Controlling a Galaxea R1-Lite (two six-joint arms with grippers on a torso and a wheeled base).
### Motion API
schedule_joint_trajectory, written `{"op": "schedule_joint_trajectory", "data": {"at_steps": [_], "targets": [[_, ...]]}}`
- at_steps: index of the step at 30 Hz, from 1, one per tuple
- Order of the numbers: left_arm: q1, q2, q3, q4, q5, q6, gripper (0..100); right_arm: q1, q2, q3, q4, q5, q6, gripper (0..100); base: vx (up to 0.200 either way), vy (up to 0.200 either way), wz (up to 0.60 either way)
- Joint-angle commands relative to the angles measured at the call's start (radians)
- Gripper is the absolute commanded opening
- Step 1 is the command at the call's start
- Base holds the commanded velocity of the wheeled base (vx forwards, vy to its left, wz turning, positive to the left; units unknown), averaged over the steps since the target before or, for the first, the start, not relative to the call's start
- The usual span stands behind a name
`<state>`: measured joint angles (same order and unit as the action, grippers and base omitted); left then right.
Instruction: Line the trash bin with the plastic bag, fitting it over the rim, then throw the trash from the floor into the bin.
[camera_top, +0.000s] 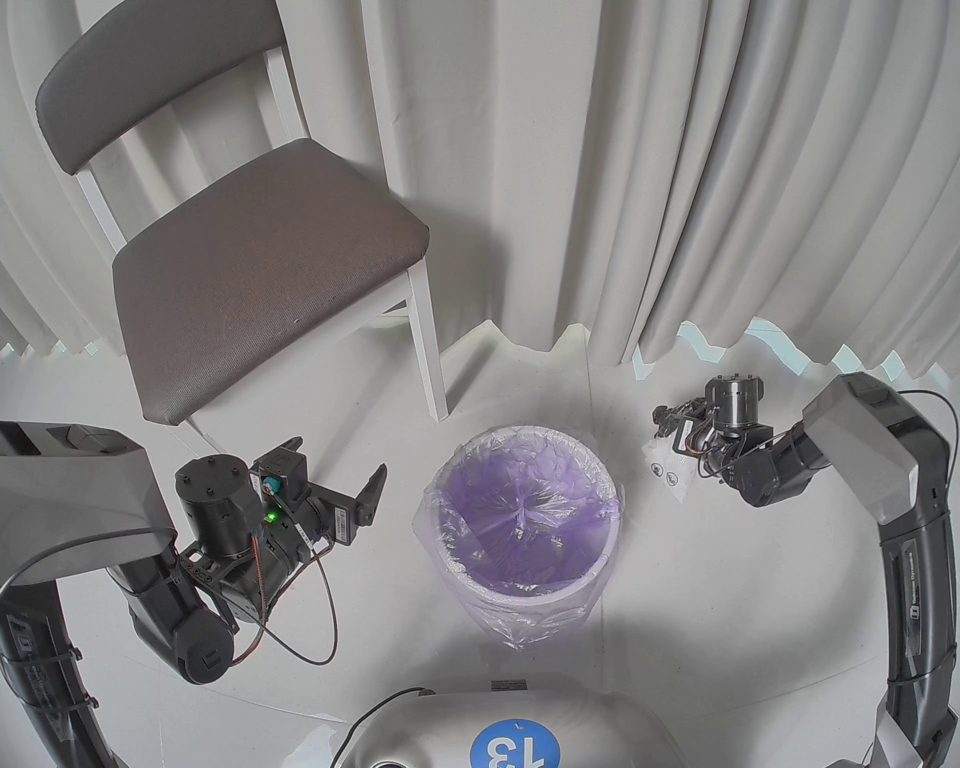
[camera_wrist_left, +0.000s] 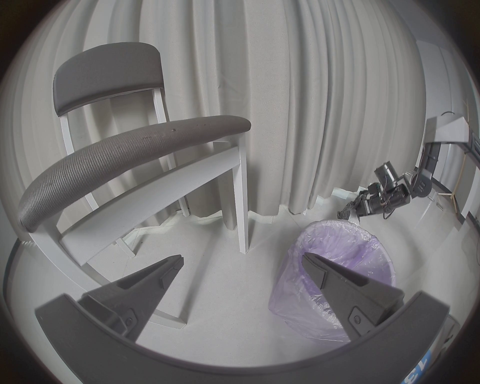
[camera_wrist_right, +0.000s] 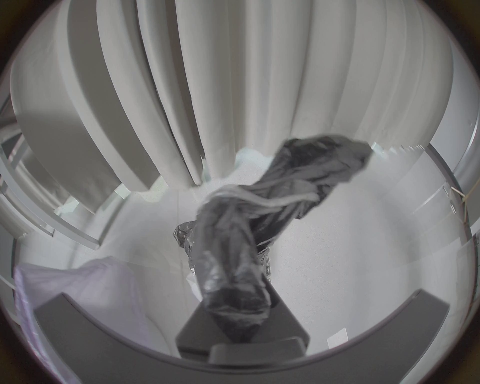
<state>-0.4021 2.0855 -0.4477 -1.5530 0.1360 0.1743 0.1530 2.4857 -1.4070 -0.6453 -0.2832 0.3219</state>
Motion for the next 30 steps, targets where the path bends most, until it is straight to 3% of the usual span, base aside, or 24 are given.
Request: {"op": "schedule_joint_trajectory", "data": {"at_steps": [1,8,12,30], "targets": [[-0.004,-0.009,0.001,-0.018,0.002,0.002,100,0.002,-0.199,0.134,-0.065,0.019,-0.046,0,0.000,0.000,0.00],[-0.007,-0.002,0.037,-0.018,0.016,0.002,100,0.007,-0.334,0.238,-0.142,0.025,-0.089,0,0.000,0.000,0.00],[-0.023,-0.030,0.047,-0.018,0.062,-0.002,100,0.014,-0.429,0.304,-0.177,0.027,-0.106,0,0.000,0.000,0.00],[-0.046,-0.045,0.047,-0.018,0.070,-0.009,100,0.091,-0.637,0.448,-0.286,0.027,-0.164,0,0.000,0.000,0.00]]}}
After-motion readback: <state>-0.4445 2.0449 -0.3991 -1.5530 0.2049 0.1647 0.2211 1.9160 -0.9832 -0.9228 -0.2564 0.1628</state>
